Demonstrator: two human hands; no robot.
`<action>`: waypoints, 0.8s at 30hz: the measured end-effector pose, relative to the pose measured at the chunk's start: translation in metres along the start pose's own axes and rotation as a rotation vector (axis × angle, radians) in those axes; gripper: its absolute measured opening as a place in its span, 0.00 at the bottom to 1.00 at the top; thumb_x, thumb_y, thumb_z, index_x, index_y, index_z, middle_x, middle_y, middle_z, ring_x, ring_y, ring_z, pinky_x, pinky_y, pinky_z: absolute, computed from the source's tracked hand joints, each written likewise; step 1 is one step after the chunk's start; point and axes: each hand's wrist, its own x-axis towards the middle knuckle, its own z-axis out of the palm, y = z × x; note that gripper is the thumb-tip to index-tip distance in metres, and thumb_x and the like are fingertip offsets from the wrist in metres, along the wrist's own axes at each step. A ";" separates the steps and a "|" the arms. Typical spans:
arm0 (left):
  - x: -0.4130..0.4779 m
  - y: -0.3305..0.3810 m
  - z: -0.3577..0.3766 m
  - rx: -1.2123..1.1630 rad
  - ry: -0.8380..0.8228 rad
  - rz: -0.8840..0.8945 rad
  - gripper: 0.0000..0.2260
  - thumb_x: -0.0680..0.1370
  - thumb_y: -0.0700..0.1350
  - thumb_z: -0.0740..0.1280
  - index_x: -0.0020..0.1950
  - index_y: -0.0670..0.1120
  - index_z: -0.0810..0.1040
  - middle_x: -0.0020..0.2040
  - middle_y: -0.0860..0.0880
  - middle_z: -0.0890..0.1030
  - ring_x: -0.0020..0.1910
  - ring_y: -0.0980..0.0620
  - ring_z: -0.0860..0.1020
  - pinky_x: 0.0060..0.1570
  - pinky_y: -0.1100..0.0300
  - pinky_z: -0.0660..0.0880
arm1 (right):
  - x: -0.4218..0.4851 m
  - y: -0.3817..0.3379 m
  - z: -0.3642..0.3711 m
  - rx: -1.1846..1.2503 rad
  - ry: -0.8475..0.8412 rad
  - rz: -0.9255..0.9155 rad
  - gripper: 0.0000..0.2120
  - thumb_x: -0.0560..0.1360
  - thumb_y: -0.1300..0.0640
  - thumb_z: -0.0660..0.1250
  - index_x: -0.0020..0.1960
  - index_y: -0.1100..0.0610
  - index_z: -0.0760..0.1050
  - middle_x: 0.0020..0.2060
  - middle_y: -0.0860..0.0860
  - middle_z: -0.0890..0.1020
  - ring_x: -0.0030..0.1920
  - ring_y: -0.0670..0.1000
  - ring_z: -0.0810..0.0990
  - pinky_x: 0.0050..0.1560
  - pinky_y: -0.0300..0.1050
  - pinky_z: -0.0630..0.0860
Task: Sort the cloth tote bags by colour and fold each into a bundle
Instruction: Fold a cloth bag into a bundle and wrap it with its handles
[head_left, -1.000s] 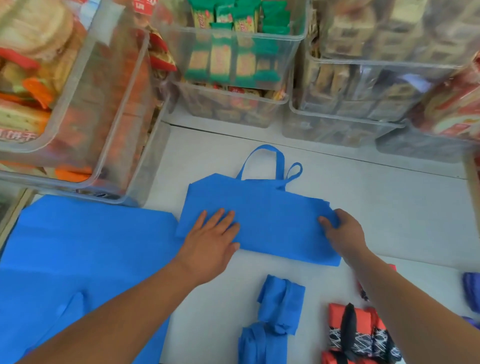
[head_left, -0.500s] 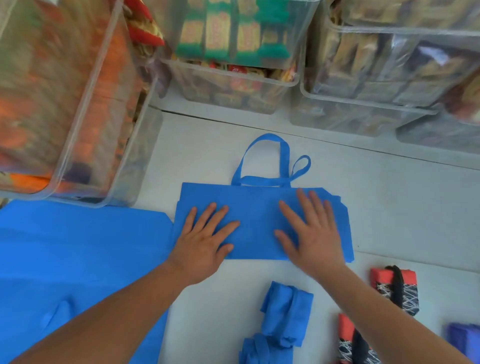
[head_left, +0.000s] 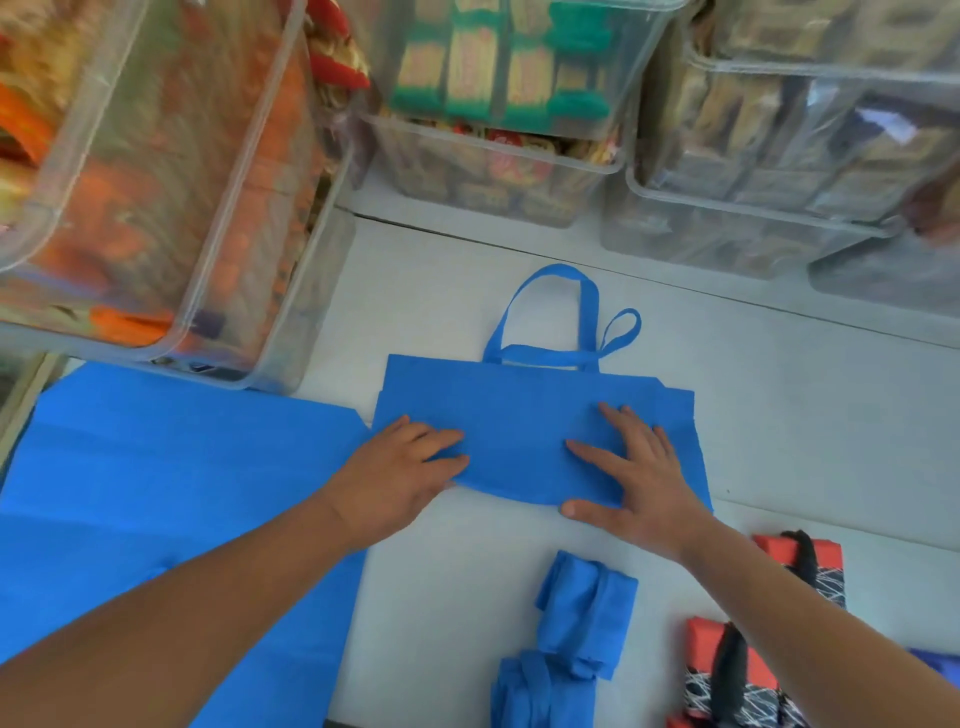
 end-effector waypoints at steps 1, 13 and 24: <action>0.002 0.001 -0.008 -0.064 -0.041 -0.070 0.17 0.81 0.53 0.58 0.59 0.50 0.84 0.66 0.47 0.80 0.56 0.43 0.81 0.57 0.49 0.79 | -0.008 0.003 -0.008 -0.018 0.030 -0.043 0.36 0.68 0.21 0.62 0.70 0.38 0.75 0.78 0.49 0.64 0.77 0.55 0.63 0.76 0.61 0.60; 0.050 0.007 -0.060 0.067 -0.304 -0.493 0.13 0.82 0.61 0.60 0.55 0.53 0.75 0.44 0.51 0.79 0.46 0.46 0.79 0.39 0.55 0.70 | -0.031 0.037 -0.068 0.661 0.241 0.603 0.14 0.71 0.48 0.79 0.41 0.57 0.80 0.31 0.51 0.75 0.33 0.50 0.71 0.34 0.45 0.66; 0.004 0.012 0.013 0.209 -0.219 -0.179 0.24 0.85 0.55 0.51 0.78 0.46 0.68 0.79 0.48 0.66 0.78 0.44 0.63 0.76 0.43 0.56 | 0.005 0.029 -0.023 0.307 0.369 0.831 0.31 0.71 0.38 0.74 0.65 0.56 0.70 0.57 0.56 0.72 0.61 0.61 0.71 0.57 0.55 0.71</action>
